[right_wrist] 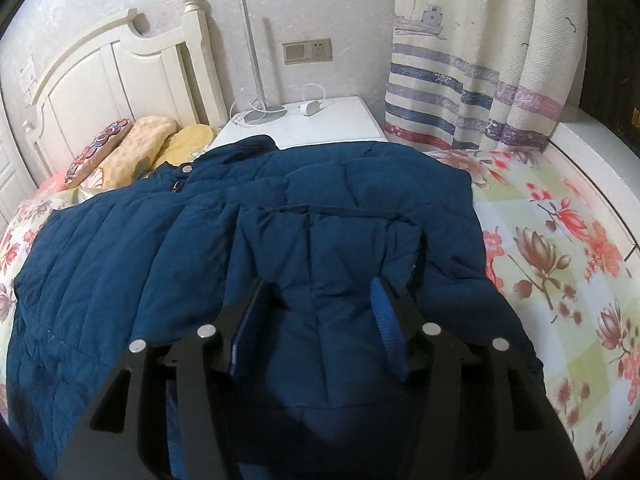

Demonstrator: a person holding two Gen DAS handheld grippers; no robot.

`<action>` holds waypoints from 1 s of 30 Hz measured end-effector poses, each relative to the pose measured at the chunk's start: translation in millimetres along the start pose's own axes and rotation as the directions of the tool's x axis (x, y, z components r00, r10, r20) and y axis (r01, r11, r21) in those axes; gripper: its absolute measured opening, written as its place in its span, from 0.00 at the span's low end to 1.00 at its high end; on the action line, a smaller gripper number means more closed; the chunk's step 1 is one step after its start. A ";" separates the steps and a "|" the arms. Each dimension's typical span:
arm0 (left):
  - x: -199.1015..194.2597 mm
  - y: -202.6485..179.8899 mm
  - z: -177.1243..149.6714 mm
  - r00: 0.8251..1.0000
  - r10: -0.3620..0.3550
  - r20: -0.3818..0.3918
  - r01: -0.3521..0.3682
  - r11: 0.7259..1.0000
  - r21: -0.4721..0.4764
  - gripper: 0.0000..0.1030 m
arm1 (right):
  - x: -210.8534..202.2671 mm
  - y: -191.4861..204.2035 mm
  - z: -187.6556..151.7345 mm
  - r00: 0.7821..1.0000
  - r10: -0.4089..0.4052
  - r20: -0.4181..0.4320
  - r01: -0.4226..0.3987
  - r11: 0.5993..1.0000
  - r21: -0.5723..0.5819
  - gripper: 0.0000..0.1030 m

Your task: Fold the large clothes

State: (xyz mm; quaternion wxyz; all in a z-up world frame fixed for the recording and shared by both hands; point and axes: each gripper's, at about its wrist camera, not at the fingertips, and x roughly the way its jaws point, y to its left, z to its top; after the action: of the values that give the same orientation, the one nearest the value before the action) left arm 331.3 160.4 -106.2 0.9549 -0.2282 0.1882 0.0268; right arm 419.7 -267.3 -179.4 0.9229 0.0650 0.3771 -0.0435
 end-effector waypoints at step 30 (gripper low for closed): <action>237.7 -92.6 -23.8 0.865 0.271 -0.423 -0.042 0.878 0.476 0.96 | -5.5 -5.5 -2.6 0.994 0.105 0.023 -0.105 0.994 0.023 0.67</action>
State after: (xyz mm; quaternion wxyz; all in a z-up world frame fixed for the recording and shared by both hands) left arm 556.3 58.7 -174.7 0.8995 0.0167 0.4367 0.0049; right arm 413.2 -272.1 -177.9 0.9271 0.0956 0.3625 -0.0002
